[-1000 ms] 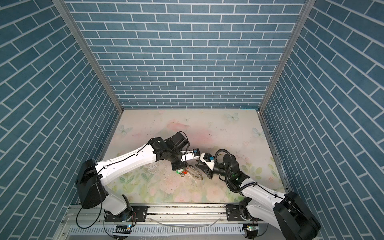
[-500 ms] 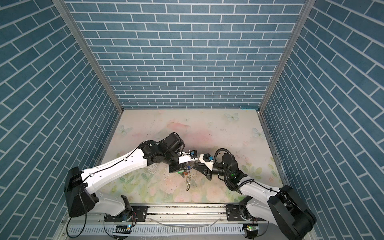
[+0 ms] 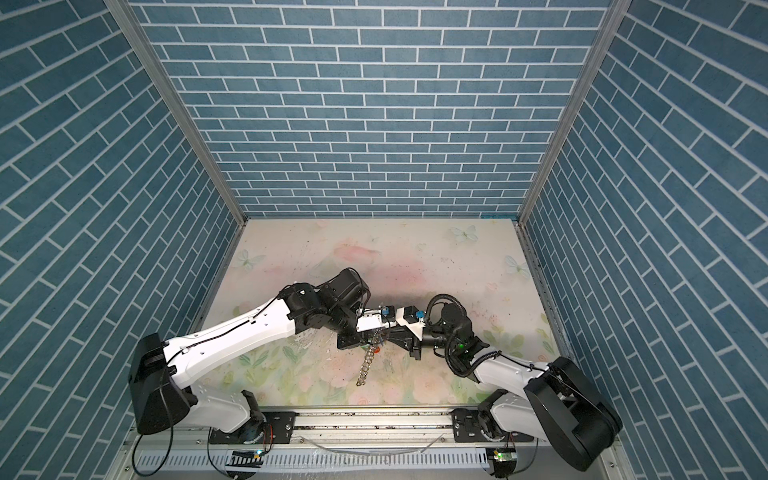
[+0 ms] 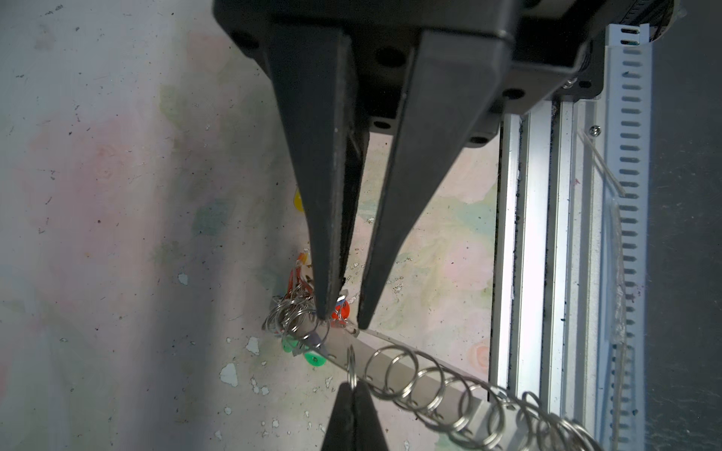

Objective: Put the keys on the keyring

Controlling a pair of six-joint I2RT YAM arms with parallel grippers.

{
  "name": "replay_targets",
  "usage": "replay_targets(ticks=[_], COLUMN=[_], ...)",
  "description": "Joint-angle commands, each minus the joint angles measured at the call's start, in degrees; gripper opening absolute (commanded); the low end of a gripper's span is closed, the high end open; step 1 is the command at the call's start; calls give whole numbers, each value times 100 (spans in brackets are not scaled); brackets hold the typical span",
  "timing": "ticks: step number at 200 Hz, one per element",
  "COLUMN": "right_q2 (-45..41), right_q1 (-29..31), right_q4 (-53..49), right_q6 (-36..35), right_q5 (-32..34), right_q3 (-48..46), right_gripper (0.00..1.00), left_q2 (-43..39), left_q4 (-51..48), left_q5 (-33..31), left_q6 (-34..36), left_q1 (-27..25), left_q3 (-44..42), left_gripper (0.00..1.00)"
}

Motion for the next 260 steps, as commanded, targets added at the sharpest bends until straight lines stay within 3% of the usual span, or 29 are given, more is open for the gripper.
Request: replay_targets(ticks=[1,42,67,113,187,260], right_q2=[238,474,504,376,523,1012], right_q1=[113,243,194,-22,-23,-18], right_q4=[503,757,1489,1602,2101,2584], right_q6=[180,265,602,713,939,1157], right_q5=[-187,-318,-94,-48,-661,-751], right_q3=[300,335,73,-194,-237,-128], right_gripper=[14,15,16,16,20,20], left_q2=[-123,-185,-353,-559,-642,-818], left_q4=[170,227,422,524,625,756], left_q5=[206,190,214,132,9,191], left_q6=[94,96,70,26,27,47], left_q1=[-70,-67,-71,-67,-71,-66], left_q3=[-23,-58,-195,-320,-383,-471], left_gripper=[0,0,0,0,0,0])
